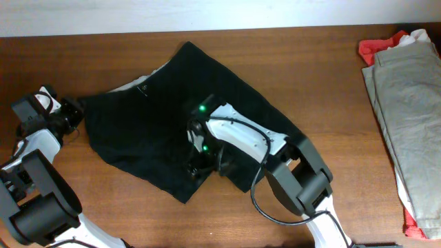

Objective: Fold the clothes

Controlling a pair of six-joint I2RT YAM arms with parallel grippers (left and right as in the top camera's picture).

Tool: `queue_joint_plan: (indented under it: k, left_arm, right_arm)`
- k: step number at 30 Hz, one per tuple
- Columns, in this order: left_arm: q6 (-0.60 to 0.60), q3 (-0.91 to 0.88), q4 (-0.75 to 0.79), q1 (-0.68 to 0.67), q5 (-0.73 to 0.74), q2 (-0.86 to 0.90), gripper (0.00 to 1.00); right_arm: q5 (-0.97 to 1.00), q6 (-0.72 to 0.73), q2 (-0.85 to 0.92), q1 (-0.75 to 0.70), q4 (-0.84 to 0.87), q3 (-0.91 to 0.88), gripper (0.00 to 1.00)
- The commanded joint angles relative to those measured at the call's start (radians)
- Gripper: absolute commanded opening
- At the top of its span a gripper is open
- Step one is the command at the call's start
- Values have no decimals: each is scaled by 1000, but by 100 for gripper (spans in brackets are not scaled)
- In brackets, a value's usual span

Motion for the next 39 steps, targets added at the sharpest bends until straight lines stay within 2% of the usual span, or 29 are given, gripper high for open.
queue_joint_plan:
  k: [1,5,7,8,9,11,12,13,15,16,19,23,25,28,31,32,34,36,37,39]
  left_arm:
    - [32,16,-8,2,-5,11,0]
    - [54,16,-38,2,-16,11,0]
    - [54,16,-52,2,-16,11,0]
    - [56,16,-56,2,-16,11,0]
    - [76,16,-65,2,-16,11,0]
    - [77,16,-78,2,-16,11,0]
    - [76,16,-80,2,-15,11,0]
    - [76,16,-86,2,-16,11,0]
    - [76,16,-90,2,-16,11,0]
    - [76,16,-90,2,-15,11,0]
    - [76,16,-101,2,-15,11,0]
    - [76,16,-108,2,-15,11,0]
    - [77,16,-116,2,-15,11,0]
    - [77,16,-135,2,-15,11,0]
    - [80,16,-138,2,-16,11,0]
    - [80,16,-138,2,-15,11,0]
    - [80,16,-138,2,-15,11,0]
    - [80,16,-139,2,-15,11,0]
    - [80,16,-139,2,-15,11,0]
    - [80,16,-142,2,-16,11,0]
  right_arm:
    - [-109,8,-1,11,61,-120,84]
    - [-110,-9,-1,95,106,-145,80]
    - [-114,-69,-1,132,103,-139,74]
    - [-113,-127,-1,137,85,-130,76]
    - [-37,-186,-1,132,39,-105,83]
    - [161,-253,-1,123,-10,-65,88]
    - [299,-339,-1,122,-2,-53,92]
    - [391,-338,-1,122,18,-53,95]
    - [468,-338,-1,121,88,-53,94]
    - [552,-354,-1,121,156,-53,97]
    - [565,-463,-1,152,220,-53,95]
    - [550,-541,-1,314,181,-52,95]
    - [513,-533,-3,351,162,-34,95]
    - [473,-513,-3,322,141,50,95]
    - [463,-384,-3,275,176,97,98]
    - [459,-301,-3,256,191,97,100]
    - [370,-238,-3,238,193,97,100]
    - [283,-224,-3,238,193,97,99]
    - [240,-222,-3,238,194,97,95]
    - [227,-198,-3,238,195,97,94]
